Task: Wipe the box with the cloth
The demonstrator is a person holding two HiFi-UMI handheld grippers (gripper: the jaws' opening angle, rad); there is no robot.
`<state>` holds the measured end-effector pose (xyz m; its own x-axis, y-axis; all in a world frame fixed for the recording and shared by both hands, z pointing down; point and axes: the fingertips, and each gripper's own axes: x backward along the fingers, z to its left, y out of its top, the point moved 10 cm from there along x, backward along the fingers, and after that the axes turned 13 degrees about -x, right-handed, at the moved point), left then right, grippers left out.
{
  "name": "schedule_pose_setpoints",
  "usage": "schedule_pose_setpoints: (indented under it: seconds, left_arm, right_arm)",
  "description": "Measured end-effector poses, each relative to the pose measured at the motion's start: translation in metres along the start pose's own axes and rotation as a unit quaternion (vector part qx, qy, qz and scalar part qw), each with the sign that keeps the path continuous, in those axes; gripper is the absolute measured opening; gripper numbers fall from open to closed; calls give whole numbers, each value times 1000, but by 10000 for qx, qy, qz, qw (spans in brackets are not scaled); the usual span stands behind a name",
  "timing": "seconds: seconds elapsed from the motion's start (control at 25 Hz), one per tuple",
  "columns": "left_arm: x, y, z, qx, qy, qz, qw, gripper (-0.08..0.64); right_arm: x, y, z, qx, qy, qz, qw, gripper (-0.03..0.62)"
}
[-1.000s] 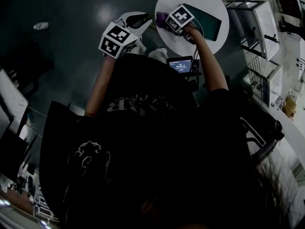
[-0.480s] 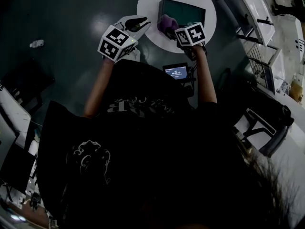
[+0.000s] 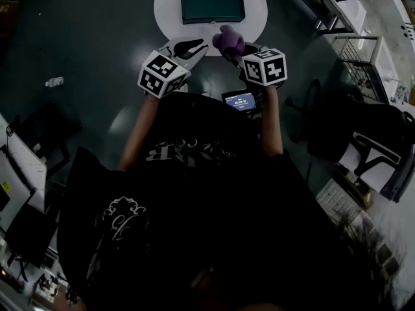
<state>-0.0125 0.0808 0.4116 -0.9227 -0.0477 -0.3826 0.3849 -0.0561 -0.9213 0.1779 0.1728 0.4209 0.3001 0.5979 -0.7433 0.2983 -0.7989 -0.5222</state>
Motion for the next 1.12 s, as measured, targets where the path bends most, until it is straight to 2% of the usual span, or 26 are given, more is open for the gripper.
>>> schedule_pose_setpoints:
  seconds: [0.28, 0.44, 0.8, 1.12]
  left_arm:
    - [-19, 3, -78, 194, 184, 66, 9996, 72]
    - [-18, 7, -105, 107, 287, 235, 9993, 72]
    - [-2, 11, -117, 22, 474, 274, 9985, 72]
    - [30, 3, -109, -21, 449, 262, 9986, 72]
  right_arm:
    - [56, -58, -21, -179, 100, -345, 9992, 110]
    - [70, -78, -20, -205, 304, -443, 9983, 110]
    - [75, -86, 1, -165, 527, -654, 9963, 110]
    - [64, -87, 29, -290, 434, -702, 9962, 110]
